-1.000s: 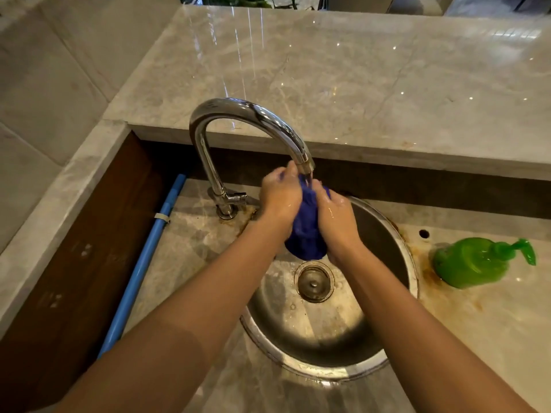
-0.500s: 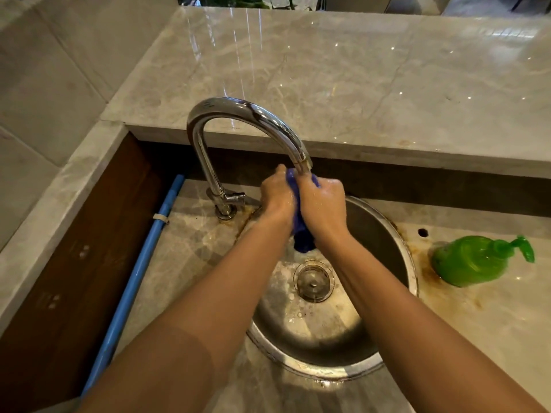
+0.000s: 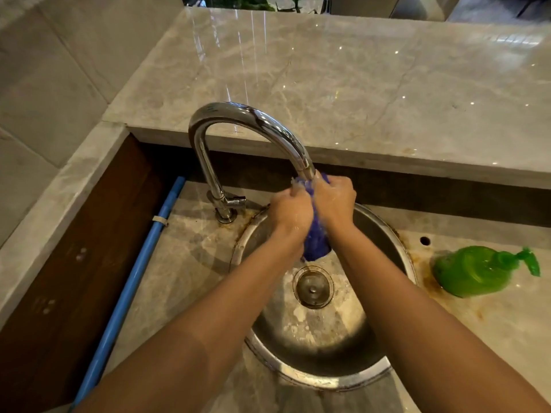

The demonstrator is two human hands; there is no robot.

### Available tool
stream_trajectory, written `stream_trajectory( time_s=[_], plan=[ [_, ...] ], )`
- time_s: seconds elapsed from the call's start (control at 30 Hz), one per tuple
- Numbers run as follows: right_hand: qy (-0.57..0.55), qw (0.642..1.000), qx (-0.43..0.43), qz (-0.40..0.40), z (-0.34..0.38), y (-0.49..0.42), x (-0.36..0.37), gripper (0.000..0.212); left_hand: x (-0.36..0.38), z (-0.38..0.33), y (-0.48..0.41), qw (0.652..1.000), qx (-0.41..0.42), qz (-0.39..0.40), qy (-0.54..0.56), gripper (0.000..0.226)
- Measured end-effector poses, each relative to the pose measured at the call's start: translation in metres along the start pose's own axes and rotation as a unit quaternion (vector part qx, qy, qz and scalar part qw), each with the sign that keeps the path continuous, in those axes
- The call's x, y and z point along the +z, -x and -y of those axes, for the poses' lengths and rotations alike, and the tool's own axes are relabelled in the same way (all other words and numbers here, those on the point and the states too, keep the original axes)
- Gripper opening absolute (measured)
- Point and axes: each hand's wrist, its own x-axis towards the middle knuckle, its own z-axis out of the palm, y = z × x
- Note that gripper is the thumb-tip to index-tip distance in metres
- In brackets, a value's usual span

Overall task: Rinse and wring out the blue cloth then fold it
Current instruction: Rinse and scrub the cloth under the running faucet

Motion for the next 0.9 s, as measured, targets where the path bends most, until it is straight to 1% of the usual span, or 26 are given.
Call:
stream_trajectory(
  time_s=[0.03, 0.07, 0.13, 0.2, 0.23, 0.27, 0.3, 0.33, 0.37, 0.4, 0.43, 0.47, 0.53, 0.6, 0.63, 0.7, 0.73, 0.77, 0.8, 0.83, 0.87, 0.9],
  plan=[
    [-0.019, 0.999, 0.032, 0.007, -0.003, -0.005, -0.002, 0.043, 0.000, 0.003, 0.001, 0.999, 0.037, 0.009, -0.039, 0.033],
    [-0.029, 0.998, 0.059, 0.017, -0.007, -0.002, -0.002, 0.041, -0.001, 0.000, -0.002, 0.997, 0.054, 0.005, -0.057, 0.032],
    [-0.039, 0.997, 0.066, 0.016, -0.018, 0.017, 0.006, 0.043, -0.002, -0.014, -0.020, 0.997, 0.036, -0.042, -0.058, 0.032],
    [-0.057, 0.997, 0.043, 0.014, -0.020, 0.036, 0.011, 0.041, -0.003, -0.025, -0.029, 0.997, 0.005, -0.082, 0.002, 0.033],
    [-0.055, 0.998, 0.039, 0.004, -0.020, 0.036, 0.011, 0.041, -0.002, -0.023, -0.028, 0.996, 0.019, -0.085, 0.022, 0.034],
    [-0.050, 0.998, 0.042, -0.005, -0.021, 0.029, 0.009, 0.041, 0.000, -0.016, -0.020, 0.995, 0.058, -0.084, -0.005, 0.036],
    [-0.035, 0.998, 0.052, -0.004, -0.020, 0.019, 0.004, 0.038, 0.003, -0.007, -0.010, 0.988, 0.115, -0.071, -0.069, 0.039],
    [-0.010, 0.998, 0.065, 0.009, -0.019, 0.009, -0.001, 0.037, 0.004, 0.003, 0.000, 0.977, 0.165, -0.038, -0.129, 0.041],
    [0.006, 0.996, 0.080, 0.024, -0.019, 0.003, -0.003, 0.036, 0.005, 0.010, 0.005, 0.968, 0.190, -0.008, -0.165, 0.043],
    [-0.001, 0.995, 0.100, 0.028, -0.023, 0.002, -0.004, 0.035, 0.003, 0.010, 0.004, 0.964, 0.195, 0.006, -0.179, 0.043],
    [-0.032, 0.992, 0.121, 0.027, -0.025, 0.005, 0.000, 0.035, 0.003, 0.005, -0.005, 0.965, 0.191, -0.013, -0.181, 0.042],
    [-0.077, 0.987, 0.140, 0.030, -0.026, 0.013, 0.004, 0.033, 0.001, -0.004, -0.014, 0.966, 0.178, -0.052, -0.182, 0.042],
    [-0.127, 0.981, 0.143, 0.042, -0.025, 0.029, 0.014, 0.031, -0.005, -0.023, -0.030, 0.974, 0.133, -0.115, -0.142, 0.041],
    [-0.125, 0.986, 0.102, 0.039, -0.020, 0.028, 0.015, 0.033, -0.004, -0.021, -0.029, 0.983, 0.107, -0.112, -0.098, 0.040],
    [-0.083, 0.993, 0.078, 0.040, -0.014, 0.019, 0.012, 0.034, 0.000, -0.013, -0.019, 0.984, 0.110, -0.097, -0.102, 0.040],
    [-0.013, 0.997, 0.050, 0.056, -0.004, 0.004, 0.003, 0.030, 0.005, 0.005, 0.007, 0.981, 0.157, -0.030, -0.113, 0.042],
    [-0.037, 0.995, 0.066, 0.065, -0.005, -0.001, -0.001, 0.028, 0.005, 0.010, 0.014, 0.977, 0.178, 0.002, -0.120, 0.044],
    [-0.082, 0.989, 0.090, 0.083, -0.006, 0.000, -0.004, 0.029, 0.003, 0.009, 0.014, 0.973, 0.191, 0.017, -0.130, 0.047],
    [-0.132, 0.981, 0.108, 0.092, -0.007, 0.005, -0.006, 0.030, 0.000, 0.001, 0.009, 0.969, 0.197, 0.009, -0.146, 0.049],
    [-0.180, 0.972, 0.115, 0.095, -0.012, 0.011, -0.004, 0.030, -0.003, -0.007, 0.000, 0.967, 0.197, -0.014, -0.161, 0.050],
    [-0.198, 0.968, 0.118, 0.095, -0.015, 0.019, -0.001, 0.030, -0.008, -0.017, -0.009, 0.967, 0.186, -0.044, -0.171, 0.048],
    [-0.191, 0.971, 0.113, 0.094, -0.016, 0.025, 0.000, 0.030, -0.011, -0.023, -0.016, 0.967, 0.176, -0.077, -0.169, 0.043]
  ],
)
